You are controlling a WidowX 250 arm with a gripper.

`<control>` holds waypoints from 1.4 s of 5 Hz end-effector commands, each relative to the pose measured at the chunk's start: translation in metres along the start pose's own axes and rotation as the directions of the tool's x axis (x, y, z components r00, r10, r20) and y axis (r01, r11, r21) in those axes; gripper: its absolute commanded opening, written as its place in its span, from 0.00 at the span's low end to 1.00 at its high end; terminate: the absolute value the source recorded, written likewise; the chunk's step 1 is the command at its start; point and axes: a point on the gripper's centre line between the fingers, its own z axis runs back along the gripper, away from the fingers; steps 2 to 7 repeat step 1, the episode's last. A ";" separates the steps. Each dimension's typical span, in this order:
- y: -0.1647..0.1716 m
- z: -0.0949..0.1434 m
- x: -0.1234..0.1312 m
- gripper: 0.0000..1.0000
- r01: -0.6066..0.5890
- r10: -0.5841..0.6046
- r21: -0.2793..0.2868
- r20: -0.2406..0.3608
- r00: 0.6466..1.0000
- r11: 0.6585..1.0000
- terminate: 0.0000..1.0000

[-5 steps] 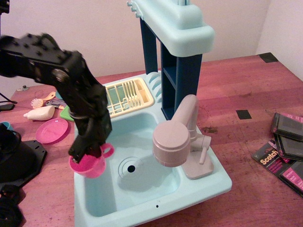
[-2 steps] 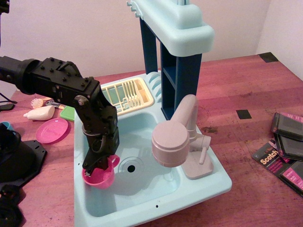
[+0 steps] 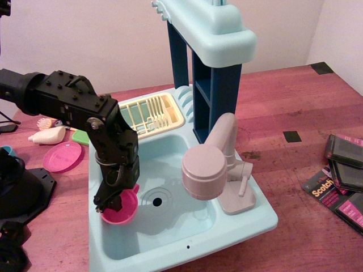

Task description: Put cup from anywhere into sink

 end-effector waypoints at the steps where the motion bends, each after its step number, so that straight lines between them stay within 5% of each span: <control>1: 0.005 0.024 0.010 1.00 0.010 -0.013 0.036 0.088 0.996 0.999 1.00; 7: 0.005 0.024 0.010 1.00 0.010 -0.013 0.036 0.088 0.996 0.999 1.00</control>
